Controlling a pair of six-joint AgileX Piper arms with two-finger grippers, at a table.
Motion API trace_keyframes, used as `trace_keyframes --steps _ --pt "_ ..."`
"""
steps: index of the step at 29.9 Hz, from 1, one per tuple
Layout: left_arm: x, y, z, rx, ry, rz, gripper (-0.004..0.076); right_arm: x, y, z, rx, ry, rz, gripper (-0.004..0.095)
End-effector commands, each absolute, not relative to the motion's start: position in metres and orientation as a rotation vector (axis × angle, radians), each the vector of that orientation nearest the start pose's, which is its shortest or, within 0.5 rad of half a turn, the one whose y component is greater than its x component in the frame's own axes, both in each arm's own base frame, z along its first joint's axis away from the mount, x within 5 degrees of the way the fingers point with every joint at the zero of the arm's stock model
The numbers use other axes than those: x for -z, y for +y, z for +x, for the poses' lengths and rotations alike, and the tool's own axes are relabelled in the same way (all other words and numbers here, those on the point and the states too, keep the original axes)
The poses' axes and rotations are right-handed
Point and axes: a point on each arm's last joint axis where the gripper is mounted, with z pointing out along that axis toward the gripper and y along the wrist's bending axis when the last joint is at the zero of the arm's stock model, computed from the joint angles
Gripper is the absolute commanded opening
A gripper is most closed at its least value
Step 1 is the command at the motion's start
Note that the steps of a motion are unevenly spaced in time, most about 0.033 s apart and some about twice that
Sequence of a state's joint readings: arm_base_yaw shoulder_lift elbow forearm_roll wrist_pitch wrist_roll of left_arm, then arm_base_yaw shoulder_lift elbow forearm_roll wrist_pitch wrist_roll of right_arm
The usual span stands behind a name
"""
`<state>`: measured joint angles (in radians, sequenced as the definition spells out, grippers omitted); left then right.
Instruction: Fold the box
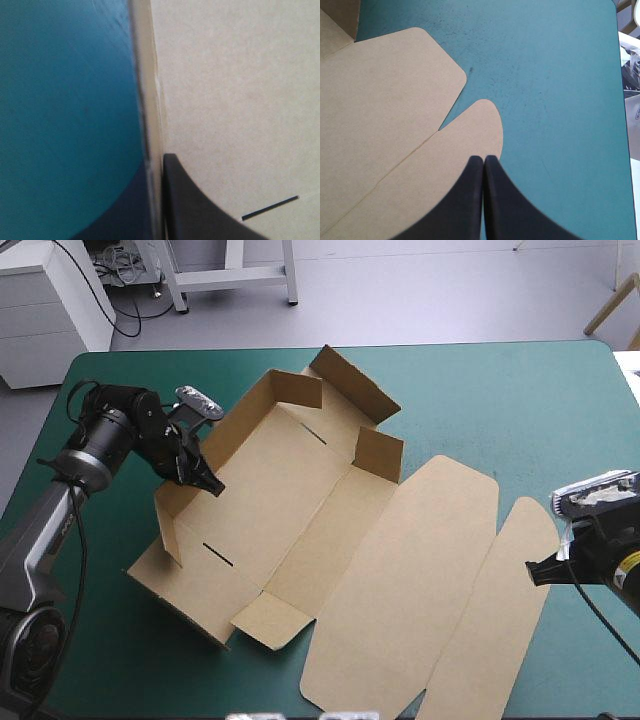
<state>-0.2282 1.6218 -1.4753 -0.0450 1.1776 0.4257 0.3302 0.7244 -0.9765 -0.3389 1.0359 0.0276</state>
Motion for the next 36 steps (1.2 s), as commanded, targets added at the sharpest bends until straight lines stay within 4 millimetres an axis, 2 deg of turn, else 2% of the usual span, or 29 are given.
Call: trace_keyframes --steps 1,4,9,12,19,22,28,36 --pt "-0.371 -0.102 0.319 -0.074 2.433 0.945 -0.0010 -0.403 0.009 0.114 0.254 2.099 -0.370 -0.0019" --pt "-0.382 -0.122 0.316 -0.144 2.327 1.024 -0.0010 -0.403 0.009 0.114 0.257 2.101 -0.370 -0.0019" --pt "-0.387 -0.147 0.311 -0.401 2.130 1.232 -0.0010 -0.402 0.009 0.114 0.263 2.112 -0.369 -0.0019" --pt "-0.391 -0.162 0.308 -0.480 1.990 1.352 -0.0010 -0.402 0.009 0.114 0.263 2.112 -0.369 -0.0019" --pt "-0.396 -0.182 0.303 -0.458 1.849 1.410 -0.0010 -0.403 0.008 0.114 0.272 2.110 -0.370 -0.0019" --pt "-0.394 -0.189 0.299 -0.464 1.780 1.503 -0.0010 -0.403 0.008 0.114 0.272 2.110 -0.370 -0.0020" --pt "-0.386 -0.195 0.291 -0.412 1.632 1.568 -0.0010 -0.402 0.008 0.114 0.264 2.116 -0.353 -0.0020" --pt "-0.370 -0.198 0.271 -0.441 1.390 1.592 -0.0010 -0.402 0.008 0.114 0.247 2.118 -0.326 -0.0019"
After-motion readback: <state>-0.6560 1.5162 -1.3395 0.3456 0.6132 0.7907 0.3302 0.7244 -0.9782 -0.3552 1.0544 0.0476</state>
